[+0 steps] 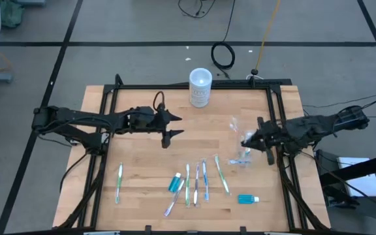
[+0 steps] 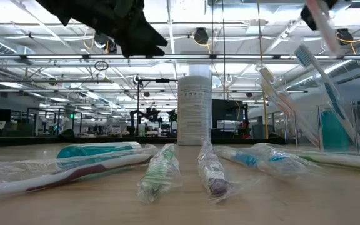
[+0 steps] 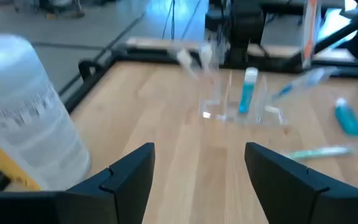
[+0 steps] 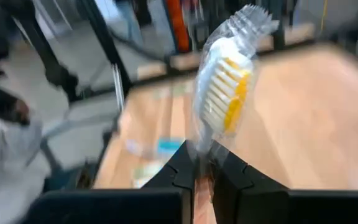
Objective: Pick & Place toothbrushing station
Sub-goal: Put the orange toothbrush into the transparent organizer, then put the left green toothbrush into the transparent organizer
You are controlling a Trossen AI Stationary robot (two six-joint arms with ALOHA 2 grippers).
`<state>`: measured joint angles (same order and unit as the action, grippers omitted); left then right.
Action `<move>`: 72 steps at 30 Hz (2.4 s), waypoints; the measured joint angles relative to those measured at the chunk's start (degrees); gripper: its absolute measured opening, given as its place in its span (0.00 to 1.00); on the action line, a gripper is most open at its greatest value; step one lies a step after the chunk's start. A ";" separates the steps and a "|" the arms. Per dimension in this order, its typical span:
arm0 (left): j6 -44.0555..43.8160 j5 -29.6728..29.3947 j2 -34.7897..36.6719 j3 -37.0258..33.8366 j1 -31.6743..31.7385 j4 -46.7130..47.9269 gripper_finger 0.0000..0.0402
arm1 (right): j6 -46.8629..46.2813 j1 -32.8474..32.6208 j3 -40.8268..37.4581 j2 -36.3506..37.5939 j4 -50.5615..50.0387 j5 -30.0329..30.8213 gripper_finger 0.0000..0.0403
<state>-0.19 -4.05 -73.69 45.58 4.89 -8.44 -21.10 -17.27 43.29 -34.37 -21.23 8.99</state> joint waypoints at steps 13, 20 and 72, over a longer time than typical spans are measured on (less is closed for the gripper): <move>-0.30 0.02 -2.86 0.00 -0.04 -0.14 0.64 | -5.00 -3.62 -11.68 1.45 -0.48 3.44 0.06; -3.62 6.85 -2.86 0.00 -0.11 0.20 0.64 | 0.17 -3.60 -19.64 1.51 3.69 3.05 0.06; -38.00 9.75 -17.60 -0.07 -12.20 11.25 0.64 | 38.36 4.93 -23.43 -18.82 88.75 7.35 0.29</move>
<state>-38.19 5.70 -91.30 45.52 -7.31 2.81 17.26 -12.34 19.86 -53.20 67.52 16.34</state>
